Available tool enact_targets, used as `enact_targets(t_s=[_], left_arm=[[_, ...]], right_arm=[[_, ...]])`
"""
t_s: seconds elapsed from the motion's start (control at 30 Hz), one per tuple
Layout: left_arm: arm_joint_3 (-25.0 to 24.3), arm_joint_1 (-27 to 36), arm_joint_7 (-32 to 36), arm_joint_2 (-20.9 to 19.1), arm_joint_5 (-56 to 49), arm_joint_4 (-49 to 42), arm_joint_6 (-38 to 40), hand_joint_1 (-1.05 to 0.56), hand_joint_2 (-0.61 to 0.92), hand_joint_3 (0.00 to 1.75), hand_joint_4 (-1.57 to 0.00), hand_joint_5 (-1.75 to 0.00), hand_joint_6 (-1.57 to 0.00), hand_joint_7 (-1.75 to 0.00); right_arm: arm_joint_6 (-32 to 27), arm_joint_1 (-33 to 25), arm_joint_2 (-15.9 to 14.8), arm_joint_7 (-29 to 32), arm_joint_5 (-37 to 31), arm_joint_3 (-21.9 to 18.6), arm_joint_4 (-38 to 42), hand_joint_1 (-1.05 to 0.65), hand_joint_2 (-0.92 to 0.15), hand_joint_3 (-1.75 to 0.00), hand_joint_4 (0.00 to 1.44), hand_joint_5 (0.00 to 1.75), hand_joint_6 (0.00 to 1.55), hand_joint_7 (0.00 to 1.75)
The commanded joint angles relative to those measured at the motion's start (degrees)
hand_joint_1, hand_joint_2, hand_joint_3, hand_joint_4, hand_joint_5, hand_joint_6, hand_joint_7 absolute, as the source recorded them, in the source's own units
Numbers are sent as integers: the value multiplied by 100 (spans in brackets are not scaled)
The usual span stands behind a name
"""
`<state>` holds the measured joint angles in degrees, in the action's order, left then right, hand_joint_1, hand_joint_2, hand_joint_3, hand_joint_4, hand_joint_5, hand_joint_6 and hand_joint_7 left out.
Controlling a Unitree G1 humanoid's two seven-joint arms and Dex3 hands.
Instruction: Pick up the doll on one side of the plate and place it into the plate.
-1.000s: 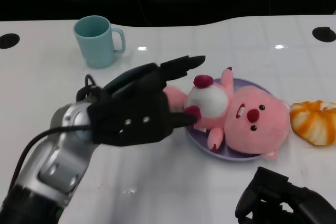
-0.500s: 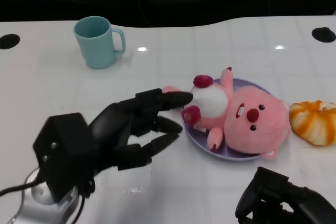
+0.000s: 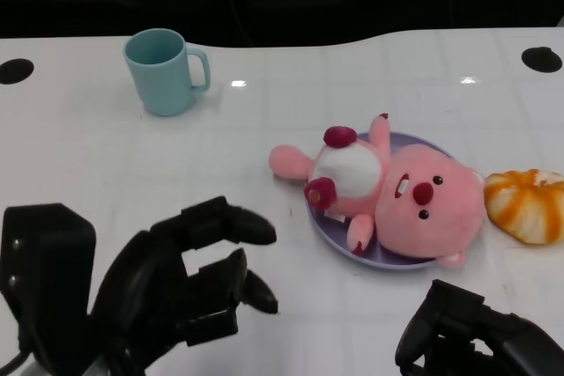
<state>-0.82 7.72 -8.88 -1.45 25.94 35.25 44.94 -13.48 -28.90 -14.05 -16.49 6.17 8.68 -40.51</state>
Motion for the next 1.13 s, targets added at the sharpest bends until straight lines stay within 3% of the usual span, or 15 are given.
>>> enact_targets(t_s=[0.03, 0.2, 0.43, 1.13], left_arm=[[-149, 143, 229, -12, 146, 258, 251, -4, 46, 151, -83, -166, -78, -144], [-171, 365, 261, -136, 282, 460, 493, -6, 52, 141, -86, -170, -81, -148], [-147, 497, 274, -150, 338, 491, 611, -9, 52, 139, -85, -175, -71, -172], [132, 355, 30, -734, 136, 55, 355, -11, 55, 133, -84, -175, -71, -175]], right_arm=[[-1, 19, -53, 1, 25, -69, -11, -21, -84, -67, 63, 175, 44, 164], [-61, 47, -68, -5, 54, -109, -20, -21, -83, -67, 63, 175, 44, 164], [-19, 51, -112, -101, 137, -254, 47, -21, -83, -68, 63, 175, 44, 164], [160, 143, -29, -90, -9, -149, 227, -21, -84, -65, 66, 175, 46, 164]])
